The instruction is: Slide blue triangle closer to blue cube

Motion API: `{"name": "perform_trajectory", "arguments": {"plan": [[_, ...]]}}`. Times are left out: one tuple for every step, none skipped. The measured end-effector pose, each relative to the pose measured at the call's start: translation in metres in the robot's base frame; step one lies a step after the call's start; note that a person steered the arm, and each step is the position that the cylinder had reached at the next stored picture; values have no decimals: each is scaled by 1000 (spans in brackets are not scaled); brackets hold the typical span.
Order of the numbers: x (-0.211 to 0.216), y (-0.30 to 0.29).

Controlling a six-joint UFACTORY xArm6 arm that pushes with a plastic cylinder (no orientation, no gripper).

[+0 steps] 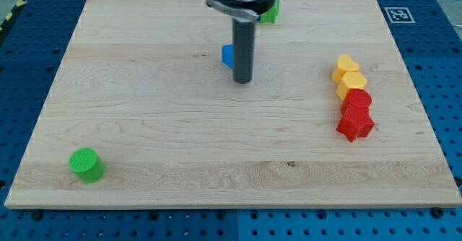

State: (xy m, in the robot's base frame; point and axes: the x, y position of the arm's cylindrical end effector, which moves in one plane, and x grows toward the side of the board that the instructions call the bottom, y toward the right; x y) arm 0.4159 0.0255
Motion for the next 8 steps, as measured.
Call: {"name": "perform_trajectory", "arguments": {"plan": [[-2, 4], [-17, 4], [-19, 4], [-19, 3], [-25, -6], [-28, -6], [-33, -6], [-33, -18]]}}
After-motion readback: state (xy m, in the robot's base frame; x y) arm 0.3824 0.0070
